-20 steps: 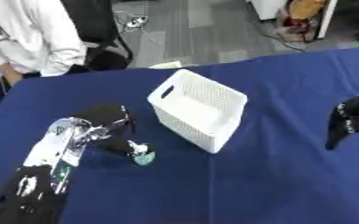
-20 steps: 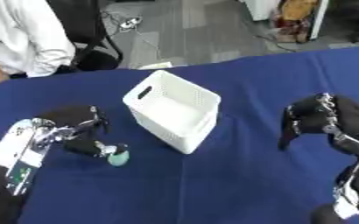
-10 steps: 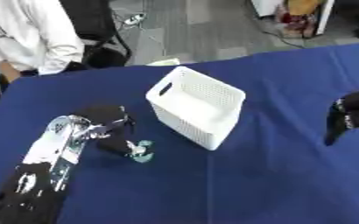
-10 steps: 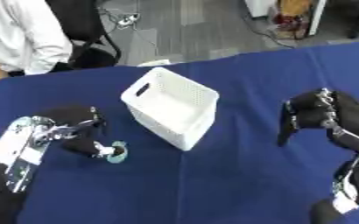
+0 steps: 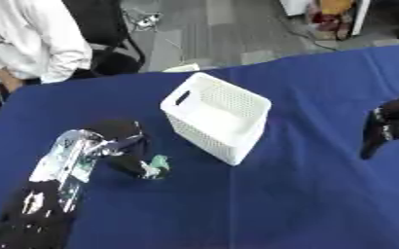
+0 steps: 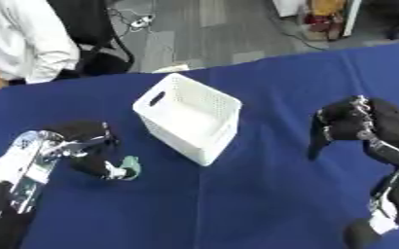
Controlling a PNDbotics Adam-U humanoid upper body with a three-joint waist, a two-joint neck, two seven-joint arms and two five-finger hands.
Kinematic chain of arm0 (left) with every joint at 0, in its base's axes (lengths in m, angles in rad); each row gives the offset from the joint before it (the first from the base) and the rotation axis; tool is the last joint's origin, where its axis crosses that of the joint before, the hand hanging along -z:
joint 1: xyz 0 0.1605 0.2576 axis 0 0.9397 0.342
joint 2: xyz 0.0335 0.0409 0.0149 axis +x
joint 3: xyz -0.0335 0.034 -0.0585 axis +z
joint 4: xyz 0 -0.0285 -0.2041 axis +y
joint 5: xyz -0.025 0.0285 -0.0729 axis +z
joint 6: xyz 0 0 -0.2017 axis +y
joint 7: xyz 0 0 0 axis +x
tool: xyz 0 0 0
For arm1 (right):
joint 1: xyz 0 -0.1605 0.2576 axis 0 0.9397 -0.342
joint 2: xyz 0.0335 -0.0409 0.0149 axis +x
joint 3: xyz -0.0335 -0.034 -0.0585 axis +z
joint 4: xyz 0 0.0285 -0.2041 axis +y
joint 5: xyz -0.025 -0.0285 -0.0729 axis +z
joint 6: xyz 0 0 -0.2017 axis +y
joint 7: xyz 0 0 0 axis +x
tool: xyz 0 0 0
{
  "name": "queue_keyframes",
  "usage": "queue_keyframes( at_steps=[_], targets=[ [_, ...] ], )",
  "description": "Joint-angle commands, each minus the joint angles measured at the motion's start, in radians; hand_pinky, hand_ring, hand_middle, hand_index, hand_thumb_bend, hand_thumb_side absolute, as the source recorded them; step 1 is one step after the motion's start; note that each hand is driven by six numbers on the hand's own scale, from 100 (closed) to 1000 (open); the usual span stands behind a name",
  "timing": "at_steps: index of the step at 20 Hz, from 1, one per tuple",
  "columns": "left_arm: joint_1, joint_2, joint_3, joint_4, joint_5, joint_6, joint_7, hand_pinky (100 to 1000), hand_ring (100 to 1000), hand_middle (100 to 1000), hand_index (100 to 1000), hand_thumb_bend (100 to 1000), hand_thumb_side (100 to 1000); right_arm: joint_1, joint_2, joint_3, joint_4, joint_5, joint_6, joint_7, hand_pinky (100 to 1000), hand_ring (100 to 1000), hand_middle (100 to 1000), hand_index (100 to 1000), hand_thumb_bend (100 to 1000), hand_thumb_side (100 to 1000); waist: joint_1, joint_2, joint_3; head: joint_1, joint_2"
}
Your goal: Pick up objects on the table and place them in the box.
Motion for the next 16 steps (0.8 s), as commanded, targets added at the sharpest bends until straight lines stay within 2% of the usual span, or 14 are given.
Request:
queue_keyframes(
  at_steps=[1,11,16],
  targets=[
    [-0.010,0.007,0.005,-0.006,-0.006,-0.002,-0.005,100,100,322,695,793,745,-0.021,-0.018,-0.002,-0.016,-0.007,-0.010,0.014,100,362,418,499,871,1000,-0.004,-0.017,-0.001,-0.006,-0.005],
    [-0.017,-0.007,0.004,0.014,-0.030,-0.005,-0.018,100,100,316,693,792,687,-0.023,-0.018,-0.003,-0.016,-0.008,-0.010,0.014,100,362,418,499,867,1000,-0.005,-0.017,-0.004,-0.002,-0.005],
    [-0.018,-0.010,0.006,0.024,-0.040,-0.005,-0.023,100,100,316,694,783,687,-0.023,-0.018,-0.003,-0.016,-0.008,-0.010,0.015,100,362,418,499,863,1000,-0.005,-0.017,-0.004,-0.001,-0.004]
  ],
)
